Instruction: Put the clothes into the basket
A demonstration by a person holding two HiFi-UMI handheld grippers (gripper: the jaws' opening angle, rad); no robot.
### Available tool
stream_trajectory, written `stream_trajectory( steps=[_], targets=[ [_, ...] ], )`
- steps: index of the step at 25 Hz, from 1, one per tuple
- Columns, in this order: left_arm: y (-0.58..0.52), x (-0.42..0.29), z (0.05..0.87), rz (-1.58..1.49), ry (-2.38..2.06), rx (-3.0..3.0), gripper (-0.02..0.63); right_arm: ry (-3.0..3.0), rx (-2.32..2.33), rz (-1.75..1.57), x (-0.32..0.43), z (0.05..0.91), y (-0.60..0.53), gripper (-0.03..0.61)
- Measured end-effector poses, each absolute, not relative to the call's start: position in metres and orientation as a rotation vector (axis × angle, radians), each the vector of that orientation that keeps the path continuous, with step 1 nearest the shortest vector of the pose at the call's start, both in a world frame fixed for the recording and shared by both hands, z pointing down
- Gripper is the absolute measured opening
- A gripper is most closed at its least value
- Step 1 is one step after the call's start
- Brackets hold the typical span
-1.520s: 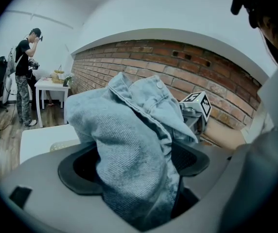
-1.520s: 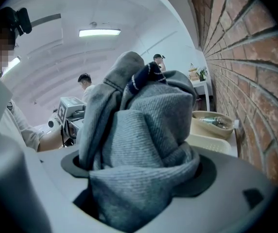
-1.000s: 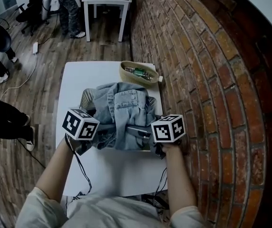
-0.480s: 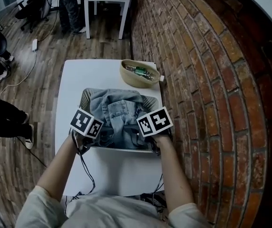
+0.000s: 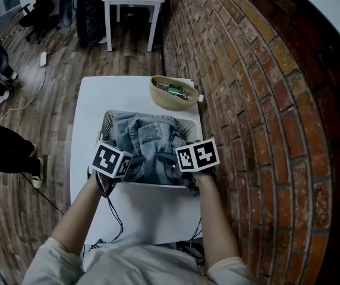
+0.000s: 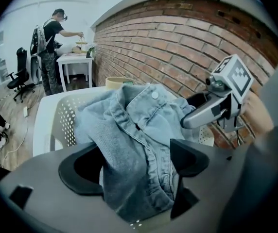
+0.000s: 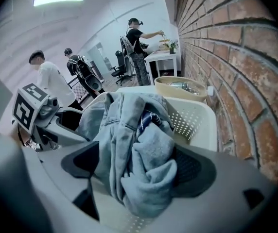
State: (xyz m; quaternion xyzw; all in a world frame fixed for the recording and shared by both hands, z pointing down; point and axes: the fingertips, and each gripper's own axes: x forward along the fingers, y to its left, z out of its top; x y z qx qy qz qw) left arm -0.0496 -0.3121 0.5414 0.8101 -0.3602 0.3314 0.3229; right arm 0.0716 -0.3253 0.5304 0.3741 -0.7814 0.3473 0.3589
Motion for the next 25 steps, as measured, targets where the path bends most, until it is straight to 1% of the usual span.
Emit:
stream_trajectory(
  steps=[2, 7, 14, 19, 22, 24, 25],
  targets=[
    [-0.314, -0.051, 0.532, 0.854, -0.980, 2.163, 0.430, -2.029, 1.000, 0.882, 0.073, 0.526, -0.325, 0.455],
    [-0.320, -0.064, 0.514, 0.774, -1.101, 2.145, 0.430, -2.049, 1.105, 0.834, 0.079, 0.513, -0.326, 0.423],
    [-0.326, -0.067, 0.484, 0.678, -1.225, 2.231, 0.428, -2.096, 1.214, 0.725, 0.081, 0.494, -0.324, 0.405],
    [-0.323, -0.059, 0.475, 0.629, -1.225, 2.265, 0.425, -2.140, 1.284, 0.622, 0.076, 0.477, -0.323, 0.345],
    [-0.320, -0.056, 0.470, 0.589, -1.233, 2.277, 0.401, -2.182, 1.300, 0.595, 0.070, 0.469, -0.323, 0.328],
    [-0.318, -0.056, 0.466, 0.572, -1.260, 2.292, 0.354, -2.202, 1.323, 0.562, 0.068, 0.464, -0.322, 0.302],
    [-0.318, -0.057, 0.463, 0.560, -1.282, 2.295, 0.310, -2.210, 1.333, 0.542, 0.067, 0.461, -0.321, 0.279]
  ],
)
